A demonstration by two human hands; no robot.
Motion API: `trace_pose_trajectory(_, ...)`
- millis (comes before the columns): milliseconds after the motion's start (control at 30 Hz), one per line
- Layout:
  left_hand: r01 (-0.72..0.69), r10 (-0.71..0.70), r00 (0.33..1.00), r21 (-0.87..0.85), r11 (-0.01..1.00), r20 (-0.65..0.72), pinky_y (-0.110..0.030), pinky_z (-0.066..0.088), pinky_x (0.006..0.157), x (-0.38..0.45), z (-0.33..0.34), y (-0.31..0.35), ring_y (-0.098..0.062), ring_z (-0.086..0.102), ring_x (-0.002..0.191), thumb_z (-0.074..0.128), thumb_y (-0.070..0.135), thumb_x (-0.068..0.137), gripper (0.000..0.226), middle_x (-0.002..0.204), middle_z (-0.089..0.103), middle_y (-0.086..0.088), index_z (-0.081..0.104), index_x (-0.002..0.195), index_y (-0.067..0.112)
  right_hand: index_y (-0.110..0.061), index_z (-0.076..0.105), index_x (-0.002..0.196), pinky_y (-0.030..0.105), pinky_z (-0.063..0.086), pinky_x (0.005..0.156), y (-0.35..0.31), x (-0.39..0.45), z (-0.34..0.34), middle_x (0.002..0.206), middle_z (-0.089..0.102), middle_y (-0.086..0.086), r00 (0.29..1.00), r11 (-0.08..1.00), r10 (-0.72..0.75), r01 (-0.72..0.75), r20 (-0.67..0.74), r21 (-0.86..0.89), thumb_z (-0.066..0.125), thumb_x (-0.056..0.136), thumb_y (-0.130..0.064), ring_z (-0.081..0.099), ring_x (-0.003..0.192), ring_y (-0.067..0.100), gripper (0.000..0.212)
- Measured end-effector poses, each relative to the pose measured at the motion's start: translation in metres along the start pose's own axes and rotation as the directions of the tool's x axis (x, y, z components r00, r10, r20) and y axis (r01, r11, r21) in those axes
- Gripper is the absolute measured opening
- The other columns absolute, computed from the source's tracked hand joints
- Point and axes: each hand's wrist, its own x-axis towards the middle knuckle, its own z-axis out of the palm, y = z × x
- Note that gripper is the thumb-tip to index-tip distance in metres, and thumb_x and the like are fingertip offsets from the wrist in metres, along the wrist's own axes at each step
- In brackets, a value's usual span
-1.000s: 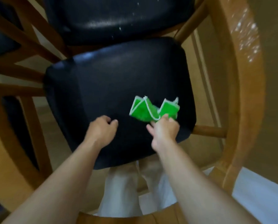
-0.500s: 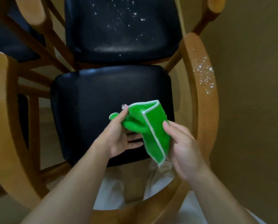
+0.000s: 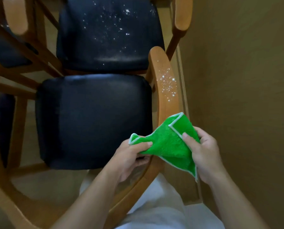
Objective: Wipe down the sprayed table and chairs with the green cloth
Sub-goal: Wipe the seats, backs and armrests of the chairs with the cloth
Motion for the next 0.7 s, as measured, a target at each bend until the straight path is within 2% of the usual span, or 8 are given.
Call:
trace_pose_trajectory(100, 0.030, 0.047, 0.976, 0.342, 0.939, -0.213, -0.025, 0.050, 0.063, 0.003, 0.010, -0.001, -0.013, 0.067, 0.080, 0.070, 0.046, 0.082, 0.024, 0.094, 0.073, 0.002, 0.069, 0.092, 0.025, -0.026, 0.070, 0.095, 0.041, 0.055, 0.073, 0.012, 0.026, -0.010, 0.087, 0.072, -0.003, 0.987, 0.951, -0.099, 0.057, -0.125, -0.305, 0.055, 0.095, -0.022, 0.067, 0.087, 0.025, 0.015)
trace_pose_trajectory(233, 0.077, 0.082, 0.921, 0.387, 0.919, -0.380, -0.033, 0.053, 0.073, 0.006, 0.015, -0.003, -0.017, 0.065, 0.088, 0.064, 0.058, 0.081, 0.044, 0.099, 0.070, -0.004, 0.068, 0.101, 0.019, -0.013, 0.054, 0.132, 0.028, 0.040, 0.097, 0.020, 0.032, -0.004, 0.128, 0.056, 0.007, 0.958, 0.816, -0.160, -0.008, -0.239, -0.579, 0.056, 0.095, -0.027, 0.053, 0.117, 0.024, 0.039)
trace_pose_trajectory(333, 0.110, 0.165, 0.826, 0.441, 0.891, -0.539, -0.029, 0.048, 0.070, 0.007, 0.016, -0.008, -0.012, 0.059, 0.091, 0.068, 0.054, 0.080, 0.049, 0.106, 0.063, 0.002, 0.059, 0.115, 0.020, -0.002, 0.052, 0.129, 0.013, 0.027, 0.099, 0.019, 0.006, 0.019, 0.128, 0.048, 0.015, 0.877, 0.751, -0.414, 0.178, -0.244, -0.636, 0.064, 0.088, -0.012, 0.045, 0.116, 0.021, 0.044)
trace_pose_trajectory(400, 0.122, 0.226, 0.835, 0.569, 0.813, -0.502, -0.023, 0.042, 0.070, 0.003, 0.015, -0.010, -0.010, 0.057, 0.097, 0.074, 0.040, 0.079, 0.054, 0.115, 0.059, 0.004, 0.054, 0.127, 0.024, 0.000, 0.053, 0.129, 0.023, 0.033, 0.101, 0.022, -0.007, 0.036, 0.128, 0.048, 0.015, 0.884, 0.714, -0.442, 0.246, -0.151, -0.655, 0.065, 0.087, -0.008, 0.045, 0.117, 0.023, 0.044)
trace_pose_trajectory(500, 0.025, 0.305, 0.917, 0.800, 0.600, -0.258, -0.014, 0.037, 0.084, 0.005, 0.019, -0.011, -0.009, 0.051, 0.115, 0.072, 0.018, 0.072, 0.071, 0.135, 0.052, 0.006, 0.047, 0.139, 0.029, -0.004, 0.045, 0.139, 0.033, 0.036, 0.104, 0.020, -0.006, 0.053, 0.136, 0.043, 0.010, 0.961, 0.763, -0.252, 0.127, -0.111, -0.634, 0.060, 0.092, -0.018, 0.045, 0.124, 0.025, 0.051)
trace_pose_trajectory(567, -0.039, 0.252, 0.952, 0.748, 0.663, -0.174, -0.005, 0.038, 0.078, 0.011, 0.026, 0.000, -0.005, 0.050, 0.112, 0.066, 0.019, 0.075, 0.074, 0.138, 0.051, 0.009, 0.041, 0.143, 0.032, -0.006, 0.041, 0.142, 0.030, 0.036, 0.101, 0.018, -0.001, 0.054, 0.137, 0.041, 0.007, 0.967, 0.767, -0.209, 0.070, -0.145, -0.638, 0.058, 0.094, -0.023, 0.045, 0.123, 0.022, 0.054)
trace_pose_trajectory(633, -0.018, 0.176, 0.968, 0.648, 0.762, -0.180, -0.014, 0.042, 0.079, 0.022, 0.031, 0.016, -0.007, 0.054, 0.110, 0.067, 0.027, 0.081, 0.070, 0.133, 0.055, 0.008, 0.039, 0.145, 0.032, -0.007, 0.039, 0.144, 0.023, 0.032, 0.099, 0.013, 0.005, 0.050, 0.138, 0.041, 0.007, 0.971, 0.749, -0.194, 0.055, -0.139, -0.660, 0.059, 0.093, -0.023, 0.044, 0.124, 0.021, 0.057)
trace_pose_trajectory(700, 0.043, 0.099, 0.983, 0.716, 0.697, -0.156, -0.023, 0.045, 0.077, 0.030, 0.034, 0.033, -0.012, 0.059, 0.103, 0.071, 0.038, 0.083, 0.058, 0.120, 0.063, 0.005, 0.051, 0.136, 0.026, -0.006, 0.037, 0.145, 0.024, 0.028, 0.104, 0.013, 0.011, 0.045, 0.143, 0.040, 0.010, 0.979, 0.714, -0.144, 0.004, -0.142, -0.700, 0.059, 0.093, -0.023, 0.041, 0.130, 0.023, 0.059)
